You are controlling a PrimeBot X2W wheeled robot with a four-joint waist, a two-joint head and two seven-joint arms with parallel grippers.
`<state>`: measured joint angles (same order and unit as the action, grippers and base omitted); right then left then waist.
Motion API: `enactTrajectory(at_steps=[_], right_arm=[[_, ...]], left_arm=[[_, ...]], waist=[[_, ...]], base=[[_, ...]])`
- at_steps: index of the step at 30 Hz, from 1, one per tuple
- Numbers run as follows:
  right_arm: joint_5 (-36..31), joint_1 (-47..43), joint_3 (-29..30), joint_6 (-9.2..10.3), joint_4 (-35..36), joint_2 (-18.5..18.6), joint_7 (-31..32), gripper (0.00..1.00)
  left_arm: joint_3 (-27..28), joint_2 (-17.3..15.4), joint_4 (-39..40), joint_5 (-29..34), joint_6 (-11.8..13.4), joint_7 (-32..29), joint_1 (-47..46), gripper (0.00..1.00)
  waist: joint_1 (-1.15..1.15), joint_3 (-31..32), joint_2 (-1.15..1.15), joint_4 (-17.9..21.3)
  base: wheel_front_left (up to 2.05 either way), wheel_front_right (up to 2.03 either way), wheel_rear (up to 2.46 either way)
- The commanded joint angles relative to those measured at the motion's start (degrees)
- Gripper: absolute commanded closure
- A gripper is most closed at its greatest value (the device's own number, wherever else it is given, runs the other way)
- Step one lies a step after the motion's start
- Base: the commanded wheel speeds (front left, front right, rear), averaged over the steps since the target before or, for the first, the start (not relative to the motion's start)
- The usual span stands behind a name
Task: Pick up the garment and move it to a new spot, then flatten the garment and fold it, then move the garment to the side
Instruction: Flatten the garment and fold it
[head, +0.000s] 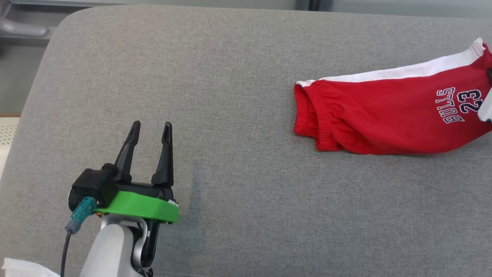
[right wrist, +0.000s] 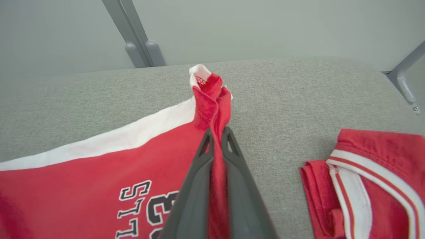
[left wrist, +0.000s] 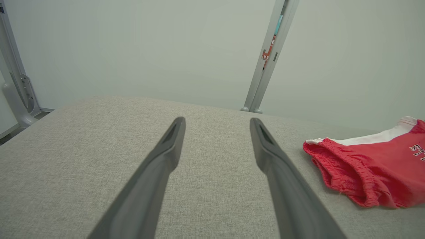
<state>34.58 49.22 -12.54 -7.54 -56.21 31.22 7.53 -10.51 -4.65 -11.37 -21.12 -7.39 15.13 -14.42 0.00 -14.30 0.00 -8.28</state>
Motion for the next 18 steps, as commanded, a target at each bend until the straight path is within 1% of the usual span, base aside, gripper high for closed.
enactTrajectory(at_steps=[1, 5, 11, 15, 18], right_arm=[[-1.28, -0.9, -0.28, 0.11, 0.97, 0.22, -0.45, 1.0], [-3.1, -1.58, -1.24, 0.1, 5.1, -1.52, -0.01, 1.0], [-6.15, -3.17, -4.25, 0.11, 12.46, -5.27, 3.65, 1.0], [-8.55, -3.97, -6.13, 0.11, 15.64, -9.08, 6.26, 1.0], [-9.68, -4.92, -7.9, 0.11, 16.74, -12.79, 7.93, 1.0]], left_arm=[[0.01, -0.53, -0.27, -0.13, -0.13, -0.03, 1.12, 0.0], [-0.03, -0.71, -1.05, -0.34, -0.13, -0.03, 1.57, 0.0], [1.4, -0.98, -1.9, 1.18, -0.13, -0.03, 1.57, 0.0], [2.7, -0.56, -2.66, 3.17, -0.13, -0.03, 1.24, 0.0], [3.34, -0.11, -3.24, 4.15, -0.13, -0.03, 0.43, 0.0]], waist=[[0.0, 1.03, 0.0, 0.5], [0.0, 2.21, 0.0, 0.76], [0.0, 3.78, 0.0, 1.06], [0.0, 4.72, 0.0, 1.08], [0.0, 5.14, 0.0, 0.88]], base=[[0.0, 0.0, 0.0], [0.0, 0.0, 0.0], [0.0, 0.0, 0.0], [0.0, 0.0, 0.0], [0.0, 0.0, 0.0]])
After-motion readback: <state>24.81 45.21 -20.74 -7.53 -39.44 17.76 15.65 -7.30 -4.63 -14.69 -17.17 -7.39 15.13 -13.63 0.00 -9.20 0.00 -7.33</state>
